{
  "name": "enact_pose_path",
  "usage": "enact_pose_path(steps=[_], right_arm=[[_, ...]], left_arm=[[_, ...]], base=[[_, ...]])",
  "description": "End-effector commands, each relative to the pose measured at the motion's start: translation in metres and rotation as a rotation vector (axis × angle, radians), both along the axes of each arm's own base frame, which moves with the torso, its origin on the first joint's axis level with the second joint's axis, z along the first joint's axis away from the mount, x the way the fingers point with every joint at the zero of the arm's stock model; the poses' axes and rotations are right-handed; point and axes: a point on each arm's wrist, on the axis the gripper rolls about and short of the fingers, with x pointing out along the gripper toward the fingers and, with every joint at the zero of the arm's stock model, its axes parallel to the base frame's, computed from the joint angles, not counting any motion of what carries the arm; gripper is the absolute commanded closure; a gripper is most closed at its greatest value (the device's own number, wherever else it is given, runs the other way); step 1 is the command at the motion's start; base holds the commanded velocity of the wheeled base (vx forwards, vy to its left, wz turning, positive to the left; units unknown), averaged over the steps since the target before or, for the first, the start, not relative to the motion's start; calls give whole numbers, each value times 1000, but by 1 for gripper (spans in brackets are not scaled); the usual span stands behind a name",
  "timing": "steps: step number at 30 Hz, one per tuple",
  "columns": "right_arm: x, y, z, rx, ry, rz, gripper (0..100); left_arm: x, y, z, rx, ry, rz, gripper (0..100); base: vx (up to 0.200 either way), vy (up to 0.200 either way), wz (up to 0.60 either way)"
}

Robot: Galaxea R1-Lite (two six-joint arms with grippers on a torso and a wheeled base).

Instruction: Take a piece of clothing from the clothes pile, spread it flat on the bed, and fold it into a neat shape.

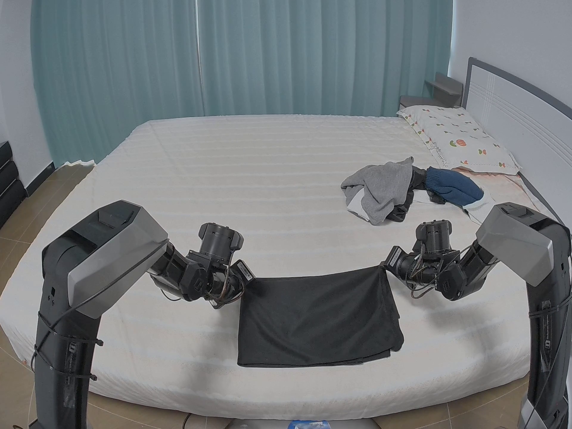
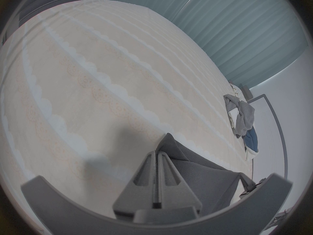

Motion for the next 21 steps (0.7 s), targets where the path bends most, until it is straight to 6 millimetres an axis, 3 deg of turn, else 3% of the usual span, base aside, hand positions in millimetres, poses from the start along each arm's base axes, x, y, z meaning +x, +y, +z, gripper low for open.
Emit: enact_pose_path(steps=[1, 7, 12, 16, 17, 21], right_arm=[[0, 0, 3, -4, -25, 5, 100], [1, 1, 0, -14, -37, 9, 100], [3, 4, -19, -27, -9, 18, 100], [3, 5, -21, -28, -9, 24, 100], [3, 5, -21, -28, -9, 24, 0], [2, 4, -16, -21, -20, 23, 0]], left_arm=[[-1, 1, -1, 13, -1, 13, 100], [-1, 1, -2, 22, 1, 21, 100], [0, 1, -2, 20, -5, 20, 100], [0, 2, -2, 20, -3, 21, 100], [0, 2, -2, 20, 0, 20, 100], [0, 2, -2, 18, 1, 18, 100]], base=[[0, 0, 0], [0, 0, 0], [0, 0, 0], [0, 0, 0], [0, 0, 0], [0, 0, 0]])
